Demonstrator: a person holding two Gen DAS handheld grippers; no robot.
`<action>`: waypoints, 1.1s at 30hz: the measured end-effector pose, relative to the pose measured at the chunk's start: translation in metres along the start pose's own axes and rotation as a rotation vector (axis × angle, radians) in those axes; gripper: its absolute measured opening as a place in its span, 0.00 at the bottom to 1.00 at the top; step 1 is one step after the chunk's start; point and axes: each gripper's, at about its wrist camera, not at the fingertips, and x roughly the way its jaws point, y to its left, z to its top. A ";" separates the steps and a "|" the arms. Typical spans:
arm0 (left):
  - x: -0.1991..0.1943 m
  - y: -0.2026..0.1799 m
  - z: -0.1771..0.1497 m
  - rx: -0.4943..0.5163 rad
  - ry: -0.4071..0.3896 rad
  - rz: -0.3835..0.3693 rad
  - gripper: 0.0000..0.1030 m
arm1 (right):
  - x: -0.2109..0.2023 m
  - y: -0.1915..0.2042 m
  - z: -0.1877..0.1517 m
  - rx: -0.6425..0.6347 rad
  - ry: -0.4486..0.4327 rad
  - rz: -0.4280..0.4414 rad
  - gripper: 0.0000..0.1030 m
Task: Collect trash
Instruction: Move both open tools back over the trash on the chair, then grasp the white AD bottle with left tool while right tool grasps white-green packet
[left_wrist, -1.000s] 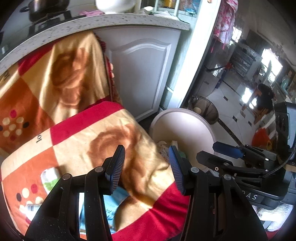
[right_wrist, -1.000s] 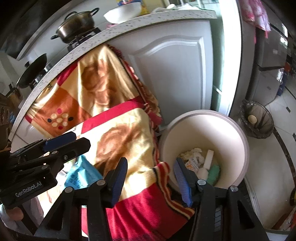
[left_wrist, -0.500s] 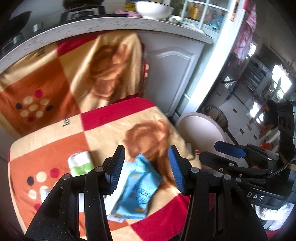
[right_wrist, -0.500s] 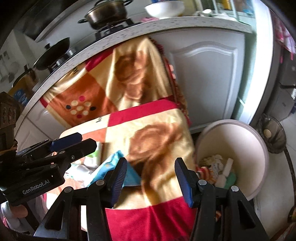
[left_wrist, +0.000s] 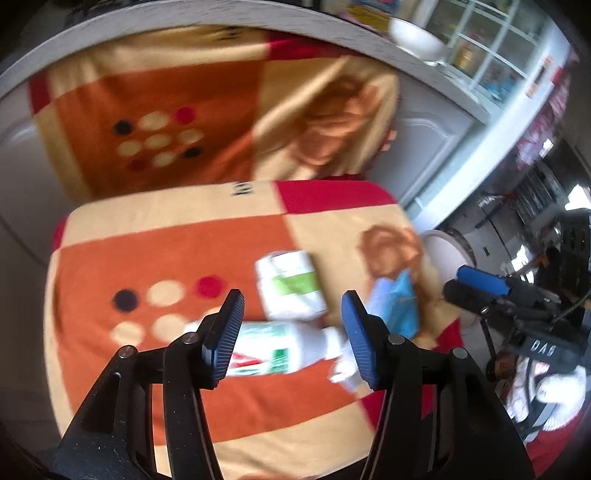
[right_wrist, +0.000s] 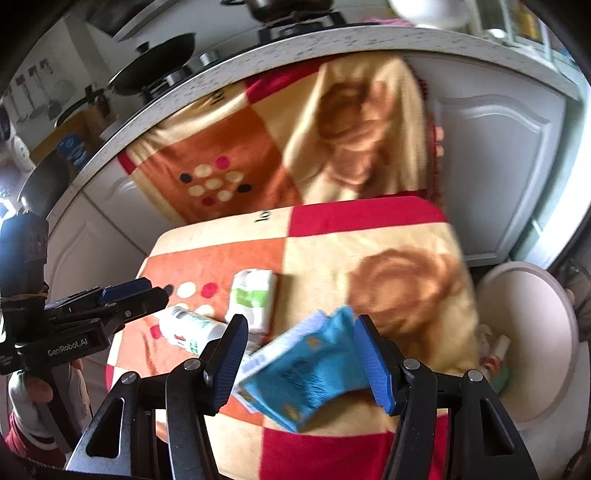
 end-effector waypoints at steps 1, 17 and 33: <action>-0.002 0.009 -0.002 -0.014 0.005 0.001 0.53 | 0.006 0.006 0.002 -0.011 0.010 0.007 0.57; 0.007 0.039 -0.034 0.224 0.069 -0.131 0.67 | 0.103 0.048 0.028 -0.071 0.204 0.055 0.59; 0.067 0.009 -0.034 0.646 0.204 -0.160 0.68 | 0.171 0.036 0.041 0.025 0.339 0.013 0.63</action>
